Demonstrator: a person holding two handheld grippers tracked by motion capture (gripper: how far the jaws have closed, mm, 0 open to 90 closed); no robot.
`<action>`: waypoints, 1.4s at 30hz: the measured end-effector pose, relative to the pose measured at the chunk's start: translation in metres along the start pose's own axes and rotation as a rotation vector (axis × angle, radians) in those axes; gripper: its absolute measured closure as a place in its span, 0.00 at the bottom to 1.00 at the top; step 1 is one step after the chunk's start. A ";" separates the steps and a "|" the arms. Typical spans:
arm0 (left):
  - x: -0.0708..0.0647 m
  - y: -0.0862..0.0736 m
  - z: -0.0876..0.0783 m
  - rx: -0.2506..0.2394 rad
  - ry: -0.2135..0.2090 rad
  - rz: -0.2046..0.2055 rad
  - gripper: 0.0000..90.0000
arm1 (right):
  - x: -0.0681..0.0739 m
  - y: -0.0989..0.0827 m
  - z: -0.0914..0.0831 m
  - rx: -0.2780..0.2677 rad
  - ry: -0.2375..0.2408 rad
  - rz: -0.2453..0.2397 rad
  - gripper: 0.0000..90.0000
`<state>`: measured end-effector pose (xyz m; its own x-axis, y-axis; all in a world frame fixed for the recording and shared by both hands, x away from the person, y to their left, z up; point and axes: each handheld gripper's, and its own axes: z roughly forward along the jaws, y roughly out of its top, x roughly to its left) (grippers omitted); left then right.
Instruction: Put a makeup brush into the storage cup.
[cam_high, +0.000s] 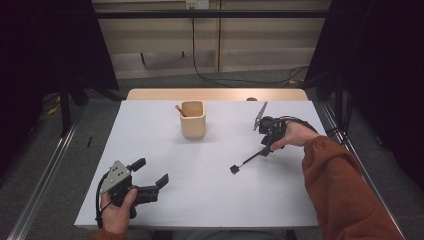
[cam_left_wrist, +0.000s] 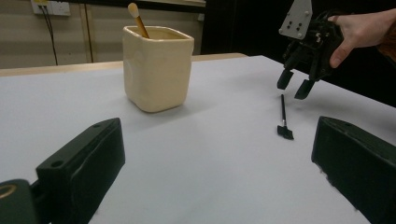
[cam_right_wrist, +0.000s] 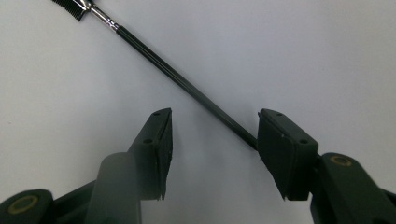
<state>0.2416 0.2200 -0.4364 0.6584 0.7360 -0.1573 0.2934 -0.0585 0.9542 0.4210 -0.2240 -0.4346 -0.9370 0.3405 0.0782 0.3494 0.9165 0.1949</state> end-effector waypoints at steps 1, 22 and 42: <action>0.000 0.000 0.000 0.000 0.000 0.000 0.03 | 0.000 0.000 0.001 0.008 -0.001 -0.010 0.53; 0.000 -0.001 0.001 0.015 -0.010 0.007 0.03 | 0.004 0.008 0.019 0.055 -0.022 -0.073 0.66; 0.001 -0.002 0.000 0.027 0.002 0.006 0.03 | 0.010 0.014 0.020 0.104 -0.024 -0.098 0.90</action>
<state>0.2416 0.2207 -0.4381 0.6589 0.7370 -0.1507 0.3075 -0.0811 0.9481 0.4162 -0.2032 -0.4502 -0.9669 0.2521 0.0397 0.2549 0.9620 0.0978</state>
